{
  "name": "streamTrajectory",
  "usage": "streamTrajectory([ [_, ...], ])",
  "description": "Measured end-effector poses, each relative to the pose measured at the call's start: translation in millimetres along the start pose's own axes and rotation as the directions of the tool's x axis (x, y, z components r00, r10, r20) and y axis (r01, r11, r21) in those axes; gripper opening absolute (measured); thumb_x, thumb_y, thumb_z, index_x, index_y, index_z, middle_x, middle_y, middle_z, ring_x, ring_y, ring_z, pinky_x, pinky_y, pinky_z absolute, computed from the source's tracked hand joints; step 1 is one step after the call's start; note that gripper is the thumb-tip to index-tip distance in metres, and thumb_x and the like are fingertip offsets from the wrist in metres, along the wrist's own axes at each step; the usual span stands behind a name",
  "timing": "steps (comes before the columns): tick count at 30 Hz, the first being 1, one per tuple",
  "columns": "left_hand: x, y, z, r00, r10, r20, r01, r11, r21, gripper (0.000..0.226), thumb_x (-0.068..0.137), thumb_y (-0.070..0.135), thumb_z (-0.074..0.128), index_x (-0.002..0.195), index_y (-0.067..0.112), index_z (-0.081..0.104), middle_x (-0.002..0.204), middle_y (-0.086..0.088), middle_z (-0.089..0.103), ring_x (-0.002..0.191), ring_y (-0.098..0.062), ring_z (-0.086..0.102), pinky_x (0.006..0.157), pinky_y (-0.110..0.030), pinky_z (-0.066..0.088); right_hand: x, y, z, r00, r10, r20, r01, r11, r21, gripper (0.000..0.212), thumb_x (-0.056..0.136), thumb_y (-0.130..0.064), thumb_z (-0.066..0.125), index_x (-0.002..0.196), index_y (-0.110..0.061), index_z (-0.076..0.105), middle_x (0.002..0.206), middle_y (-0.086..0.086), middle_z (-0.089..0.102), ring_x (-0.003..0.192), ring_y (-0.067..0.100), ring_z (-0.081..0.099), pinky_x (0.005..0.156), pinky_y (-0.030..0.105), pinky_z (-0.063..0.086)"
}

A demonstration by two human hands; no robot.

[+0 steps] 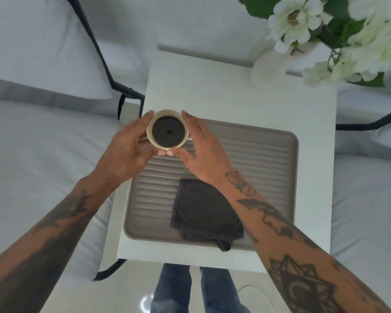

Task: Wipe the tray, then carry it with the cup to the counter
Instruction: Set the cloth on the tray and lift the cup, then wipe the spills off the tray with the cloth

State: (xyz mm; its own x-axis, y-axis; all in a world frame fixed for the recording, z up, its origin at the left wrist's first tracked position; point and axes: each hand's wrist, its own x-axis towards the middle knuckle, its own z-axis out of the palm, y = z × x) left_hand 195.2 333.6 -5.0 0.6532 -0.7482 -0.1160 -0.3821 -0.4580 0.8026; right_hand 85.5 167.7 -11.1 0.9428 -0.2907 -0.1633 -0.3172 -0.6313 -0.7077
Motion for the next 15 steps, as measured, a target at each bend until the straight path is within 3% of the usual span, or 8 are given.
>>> streamTrajectory([
  [3,-1,-15,3,0.999,0.009,0.031,-0.008,0.999,-0.036,0.082,0.077,0.002,0.079,0.148,0.018,0.041,0.135,-0.003,0.055,0.118,-0.015,0.061,0.098,-0.023,0.052,4,4,16,1.000,0.018,0.019,-0.018,1.000,-0.002,0.085,0.084,-0.039,0.069,0.152,-0.015,0.024,0.153,0.005,0.035,0.136,0.022,0.040,0.108,0.041,0.040],
  [8,-1,-18,5,0.999,-0.004,0.034,0.009,0.991,-0.131,0.081,0.079,-0.004,0.074,0.148,0.020,0.040,0.136,-0.001,0.054,0.119,-0.008,0.060,0.095,-0.019,0.052,5,10,21,1.000,0.025,0.006,-0.024,1.000,-0.017,0.086,0.084,-0.043,0.067,0.152,-0.015,0.023,0.155,0.003,0.032,0.140,0.019,0.036,0.110,0.041,0.039],
  [10,-4,-16,2,0.999,-0.014,0.039,0.020,0.989,-0.149,0.084,0.079,0.010,0.079,0.149,0.030,0.036,0.139,0.018,0.048,0.124,-0.003,0.054,0.097,-0.016,0.048,-3,8,17,1.000,0.020,-0.001,-0.020,0.999,-0.034,0.085,0.087,-0.046,0.064,0.153,-0.016,0.020,0.159,0.003,0.025,0.146,0.015,0.024,0.116,0.037,0.031],
  [12,-22,-14,3,0.989,-0.136,-0.056,0.129,0.986,-0.109,0.088,0.080,0.030,0.080,0.145,0.049,0.025,0.136,0.040,0.034,0.128,0.000,0.046,0.099,-0.013,0.043,-30,5,11,0.993,0.090,-0.083,-0.094,0.995,-0.046,0.076,0.091,-0.049,0.058,0.151,-0.019,0.024,0.159,0.003,0.024,0.147,0.014,0.022,0.118,0.034,0.026],
  [13,-38,-14,7,0.970,-0.201,-0.134,0.191,0.978,-0.082,0.083,0.083,0.035,0.077,0.146,0.050,0.025,0.137,0.036,0.034,0.128,-0.005,0.045,0.099,-0.018,0.043,-51,4,11,0.981,0.134,-0.137,-0.142,0.988,-0.054,0.068,0.092,-0.049,0.055,0.149,-0.020,0.031,0.157,0.003,0.029,0.144,0.016,0.026,0.117,0.037,0.029],
  [15,-80,-14,27,0.941,-0.237,-0.243,0.246,0.969,0.011,0.062,0.091,0.038,0.063,0.147,0.030,0.036,0.141,0.008,0.041,0.126,-0.015,0.048,0.099,-0.035,0.050,-98,6,17,0.976,0.161,-0.145,-0.182,0.972,-0.147,0.056,0.092,-0.049,0.052,0.142,-0.025,0.043,0.152,0.003,0.036,0.139,0.019,0.034,0.111,0.044,0.036],
])
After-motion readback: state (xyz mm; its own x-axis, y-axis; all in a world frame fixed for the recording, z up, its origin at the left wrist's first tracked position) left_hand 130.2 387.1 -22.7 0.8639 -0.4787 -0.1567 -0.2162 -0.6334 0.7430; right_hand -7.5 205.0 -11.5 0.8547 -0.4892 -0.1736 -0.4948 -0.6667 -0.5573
